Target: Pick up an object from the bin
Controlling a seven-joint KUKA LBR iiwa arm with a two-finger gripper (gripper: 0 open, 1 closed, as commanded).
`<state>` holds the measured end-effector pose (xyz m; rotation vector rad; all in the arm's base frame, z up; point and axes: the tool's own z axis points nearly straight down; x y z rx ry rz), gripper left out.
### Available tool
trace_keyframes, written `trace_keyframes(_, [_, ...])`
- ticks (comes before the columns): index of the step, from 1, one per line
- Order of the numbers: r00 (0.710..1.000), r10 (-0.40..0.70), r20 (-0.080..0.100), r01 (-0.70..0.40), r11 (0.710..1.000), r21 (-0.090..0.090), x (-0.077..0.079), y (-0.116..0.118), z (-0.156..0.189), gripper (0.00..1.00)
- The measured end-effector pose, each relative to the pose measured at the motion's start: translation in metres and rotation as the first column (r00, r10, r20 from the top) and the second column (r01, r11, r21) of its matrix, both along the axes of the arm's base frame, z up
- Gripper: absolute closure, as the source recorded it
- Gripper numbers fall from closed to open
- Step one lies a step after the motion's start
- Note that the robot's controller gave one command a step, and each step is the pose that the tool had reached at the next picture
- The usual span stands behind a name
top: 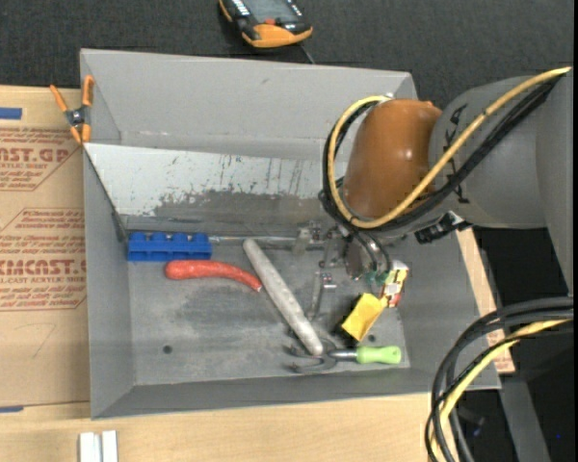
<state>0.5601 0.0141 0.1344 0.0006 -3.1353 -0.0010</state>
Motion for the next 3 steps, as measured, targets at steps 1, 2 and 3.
trace_keyframes(1, [1.000, 0.000, 0.007, 0.000, 1.000, 0.000, 0.002, 0.000, 0.004, 0.00])
trace_keyframes(2, [0.924, -0.382, -0.001, 0.382, 0.924, -0.002, -0.040, 0.018, -0.067, 0.00])
trace_keyframes(3, [0.984, -0.178, 0.012, 0.178, 0.984, 0.001, -0.022, 0.004, -0.034, 0.00])
